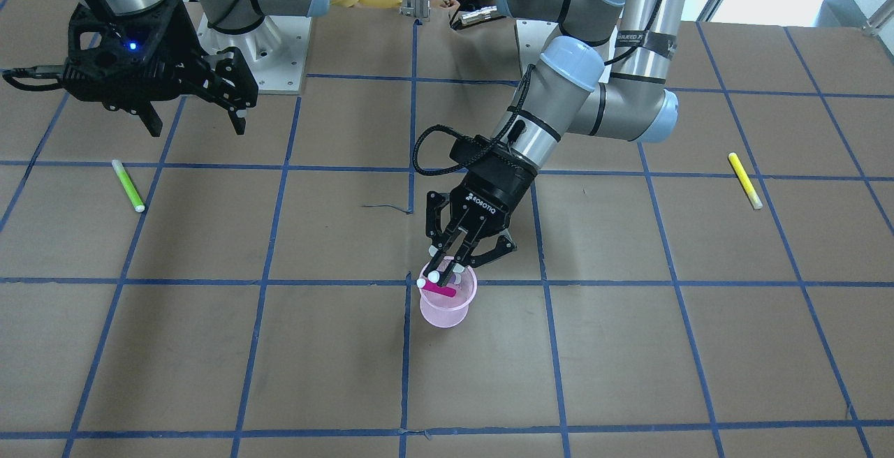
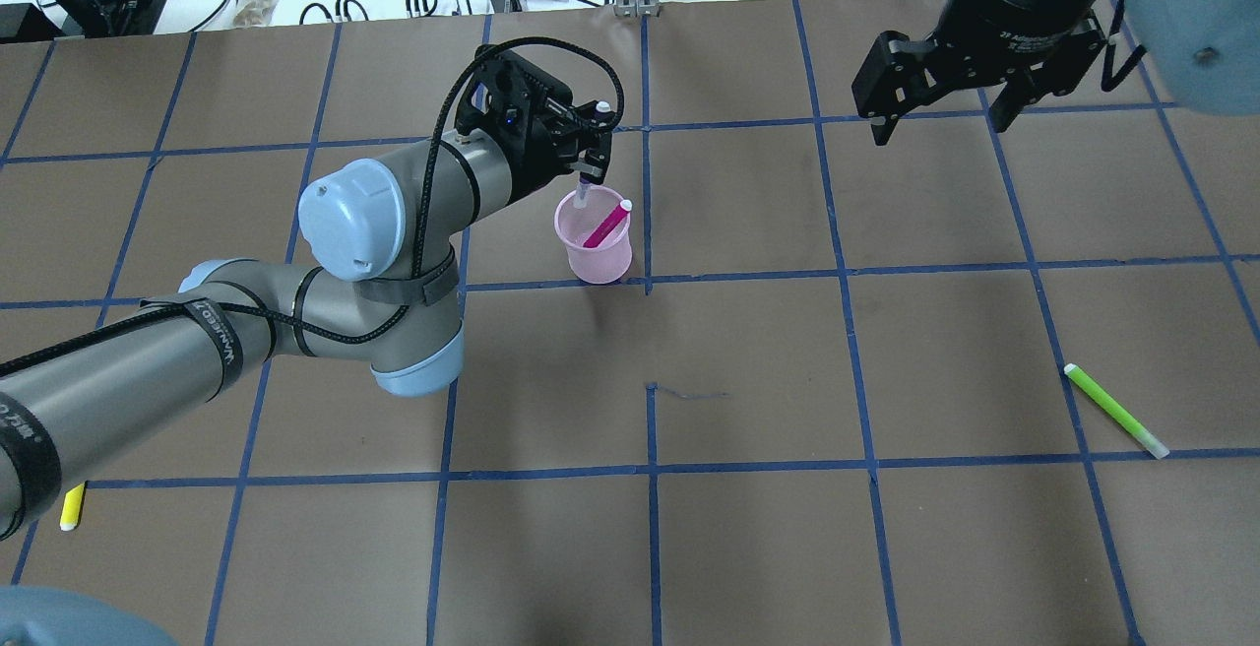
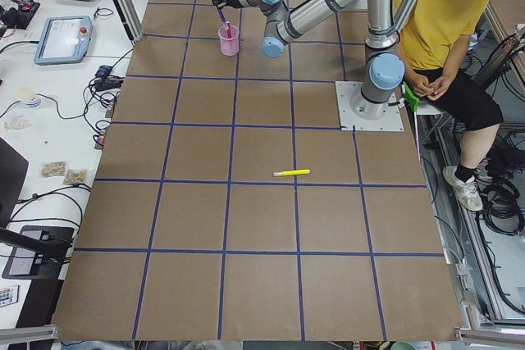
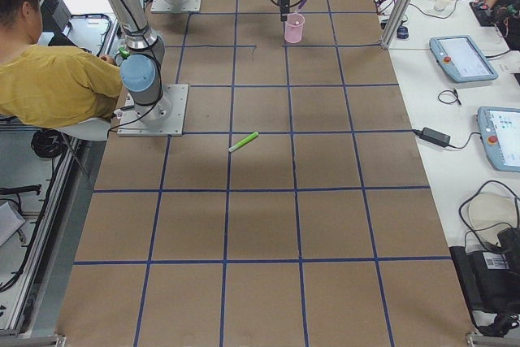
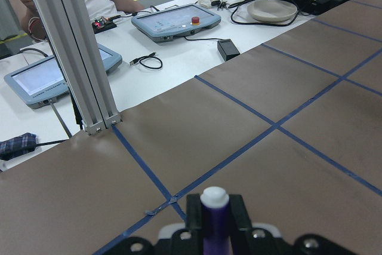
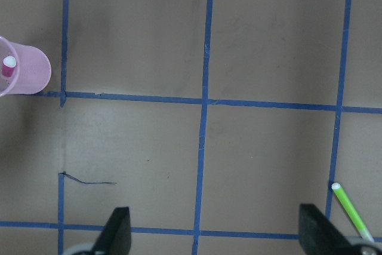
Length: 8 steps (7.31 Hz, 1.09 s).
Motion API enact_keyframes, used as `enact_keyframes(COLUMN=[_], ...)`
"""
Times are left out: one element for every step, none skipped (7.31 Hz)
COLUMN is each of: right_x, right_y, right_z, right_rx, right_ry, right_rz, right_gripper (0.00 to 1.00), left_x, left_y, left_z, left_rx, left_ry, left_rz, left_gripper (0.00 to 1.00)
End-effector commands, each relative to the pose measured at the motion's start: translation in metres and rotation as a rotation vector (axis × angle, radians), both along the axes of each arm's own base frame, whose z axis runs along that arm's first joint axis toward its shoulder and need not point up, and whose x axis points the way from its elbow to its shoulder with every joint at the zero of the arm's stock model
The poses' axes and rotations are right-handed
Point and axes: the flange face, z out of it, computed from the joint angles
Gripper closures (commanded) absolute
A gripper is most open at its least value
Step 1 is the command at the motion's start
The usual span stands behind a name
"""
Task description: Insert purple and pink pens into pink cup
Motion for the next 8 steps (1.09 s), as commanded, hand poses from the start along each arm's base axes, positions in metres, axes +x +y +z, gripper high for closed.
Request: enact_keyframes(right_x=[0.001,0.001,0.001,0.001,0.001,0.001,0.001,0.001], right_y=[-0.002,0.002,0.002,0.002,0.001,0.001,0.001,0.002], right_z=[-0.011,-0.011,-0.015,-0.014,-0.015,-0.016,-0.015,-0.014], right_rx=[0.007,0.006,0.010,0.009,0.010,0.010,0.009,0.009], right_ry=[-0.004,-0.004,-0.004,-0.004,-0.004,-0.004,-0.004,-0.002], right_rz=[-0.007,-0.007,-0.007,-0.006,-0.007,-0.001,-0.001,-0.001], right_gripper=[0.00,0.00,0.00,0.00,0.00,0.00,0.00,0.00], left_x=[-0.002,-0.003,-0.002,-0.002,-0.002,-0.002,-0.002,-0.003], left_y=[-0.004,-0.003,0.002,0.003,0.001,0.001,0.000,-0.002], left_z=[-0.020,-0.026,-0.038,-0.044,-0.047,-0.052,-0.054,-0.053], left_rx=[0.014,-0.011,0.001,0.011,0.014,0.026,0.031,0.028], left_ry=[-0.005,0.003,0.001,0.000,0.000,0.000,0.003,0.004], left_rz=[-0.003,-0.006,-0.004,-0.006,-0.006,-0.006,-0.006,-0.003], left_gripper=[1.00,1.00,1.00,0.91,0.48,0.33,0.17,0.13])
